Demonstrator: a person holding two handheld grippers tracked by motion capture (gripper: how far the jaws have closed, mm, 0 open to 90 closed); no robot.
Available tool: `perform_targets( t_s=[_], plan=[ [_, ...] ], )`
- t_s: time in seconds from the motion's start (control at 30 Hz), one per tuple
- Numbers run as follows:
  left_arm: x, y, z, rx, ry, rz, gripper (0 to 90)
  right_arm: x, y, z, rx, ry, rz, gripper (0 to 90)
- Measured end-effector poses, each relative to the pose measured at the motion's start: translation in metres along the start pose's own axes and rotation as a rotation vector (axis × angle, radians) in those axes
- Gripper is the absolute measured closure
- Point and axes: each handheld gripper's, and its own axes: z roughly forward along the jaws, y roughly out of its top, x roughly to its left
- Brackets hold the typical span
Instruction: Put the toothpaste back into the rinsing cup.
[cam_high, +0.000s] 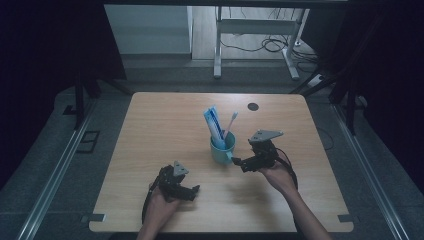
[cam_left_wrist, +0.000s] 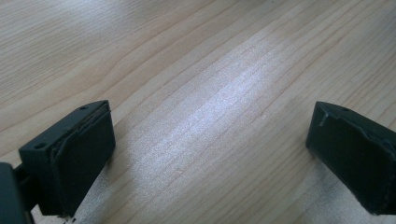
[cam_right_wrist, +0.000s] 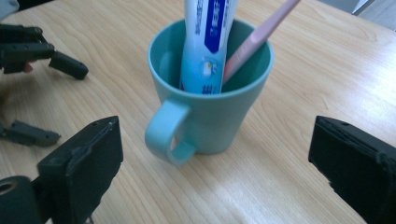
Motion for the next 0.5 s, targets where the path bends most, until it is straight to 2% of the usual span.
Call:
perform_targets(
  t_s=[0.5],
  plan=[
    [0.0,0.0,0.0,0.0,-0.001,0.001,1.4,-0.005,-0.025,-0.014,0.017,-0.03,0.002,0.0]
  ],
)
